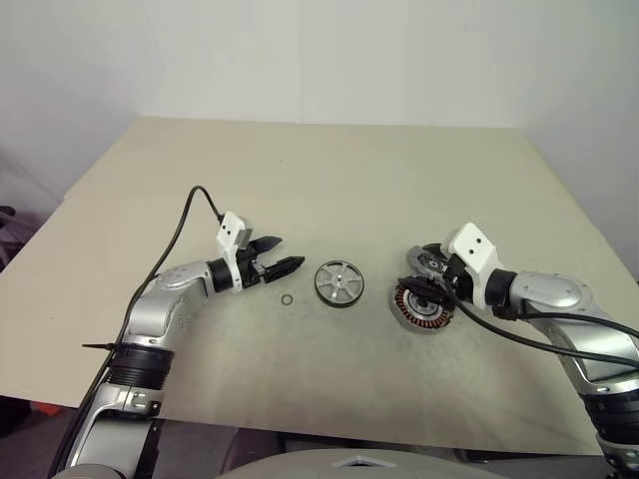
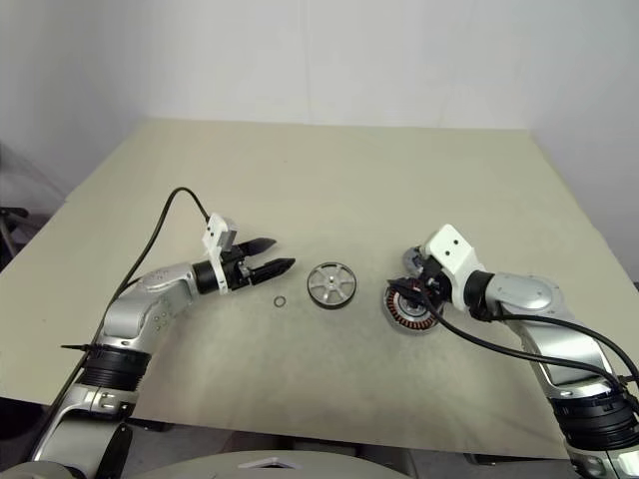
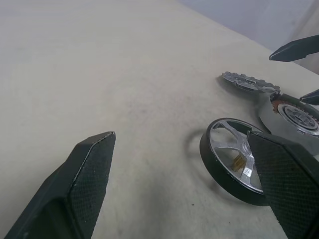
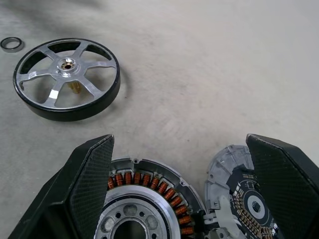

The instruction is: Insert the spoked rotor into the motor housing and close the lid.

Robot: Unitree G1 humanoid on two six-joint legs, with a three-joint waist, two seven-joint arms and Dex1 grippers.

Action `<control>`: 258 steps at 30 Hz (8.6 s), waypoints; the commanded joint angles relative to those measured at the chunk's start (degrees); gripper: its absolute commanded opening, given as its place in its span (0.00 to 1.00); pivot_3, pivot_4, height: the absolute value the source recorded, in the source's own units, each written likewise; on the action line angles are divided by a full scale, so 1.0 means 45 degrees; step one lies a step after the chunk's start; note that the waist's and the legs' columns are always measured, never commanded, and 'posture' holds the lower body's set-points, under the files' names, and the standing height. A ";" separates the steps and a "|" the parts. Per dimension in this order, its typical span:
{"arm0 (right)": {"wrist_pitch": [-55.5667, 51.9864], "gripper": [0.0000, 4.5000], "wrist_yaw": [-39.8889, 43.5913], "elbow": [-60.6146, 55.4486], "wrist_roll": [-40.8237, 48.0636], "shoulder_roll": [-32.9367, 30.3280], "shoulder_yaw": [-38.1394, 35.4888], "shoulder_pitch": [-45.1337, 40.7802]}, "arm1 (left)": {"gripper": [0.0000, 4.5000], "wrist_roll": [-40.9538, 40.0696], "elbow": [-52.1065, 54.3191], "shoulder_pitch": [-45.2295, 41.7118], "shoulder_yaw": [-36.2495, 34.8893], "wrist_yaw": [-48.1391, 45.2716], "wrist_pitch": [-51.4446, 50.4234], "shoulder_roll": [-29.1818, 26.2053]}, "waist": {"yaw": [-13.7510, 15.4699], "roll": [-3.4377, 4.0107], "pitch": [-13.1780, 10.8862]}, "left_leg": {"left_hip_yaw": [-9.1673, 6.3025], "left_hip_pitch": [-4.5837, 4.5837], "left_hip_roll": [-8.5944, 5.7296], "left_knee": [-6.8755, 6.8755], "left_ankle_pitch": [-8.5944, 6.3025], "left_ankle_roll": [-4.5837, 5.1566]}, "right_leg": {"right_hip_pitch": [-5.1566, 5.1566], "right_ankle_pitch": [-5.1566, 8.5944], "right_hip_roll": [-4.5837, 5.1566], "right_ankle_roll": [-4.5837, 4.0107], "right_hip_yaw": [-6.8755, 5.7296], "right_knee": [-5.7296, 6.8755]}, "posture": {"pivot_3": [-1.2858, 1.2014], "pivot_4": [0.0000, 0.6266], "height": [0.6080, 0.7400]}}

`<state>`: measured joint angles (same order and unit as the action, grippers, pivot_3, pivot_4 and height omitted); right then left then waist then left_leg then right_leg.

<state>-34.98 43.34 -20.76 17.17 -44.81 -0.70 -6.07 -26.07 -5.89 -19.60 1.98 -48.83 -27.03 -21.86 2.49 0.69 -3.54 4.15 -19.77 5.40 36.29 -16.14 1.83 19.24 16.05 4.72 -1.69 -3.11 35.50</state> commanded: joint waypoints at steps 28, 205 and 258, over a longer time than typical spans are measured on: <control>0.0313 0.97 0.0292 -0.0087 -0.0140 0.0025 -0.0006 -0.0414 | 0.99 0.0021 0.0787 -0.0222 -0.0052 -0.0602 0.0055 -0.0247 | 0.0001 0.0001 0.0000 | 0.0000 0.0003 0.0003 0.0000 0.0008 -0.0011 | 0.0000 0.0000 -0.0001 -0.0005 0.0000 0.0002 | 0.52 0.00 1.00; 0.0307 0.99 0.1967 0.0632 -0.0396 -0.0529 0.0032 -0.0254 | 1.00 0.0805 0.0258 0.0289 0.0093 -0.0575 0.0599 -0.0537 | 0.0009 0.0007 -0.0101 | 0.0009 -0.0046 0.0109 -0.0058 0.0133 -0.0127 | 0.0118 -0.0070 -0.0093 -0.0124 -0.0006 0.0039 | 0.52 0.00 1.00; 0.4474 0.86 0.5352 0.1779 -0.2639 -0.2388 0.2741 -0.0239 | 1.00 0.0990 0.0722 0.0883 -0.0169 -0.0122 0.0647 -0.0748 | 0.0017 0.0007 -0.0097 | 0.0007 -0.0044 0.0111 -0.0029 0.0125 -0.0054 | 0.0107 -0.0083 -0.0093 -0.0147 -0.0008 0.0058 | 0.52 0.00 1.00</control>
<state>-14.46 66.50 -12.55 6.05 -55.47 10.32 -6.62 -21.37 -4.40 -15.15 2.35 -49.47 -24.94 -24.60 2.56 0.72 -3.97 4.18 -19.97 5.90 36.16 -15.58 1.59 19.72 15.68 4.30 -2.36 -3.15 35.76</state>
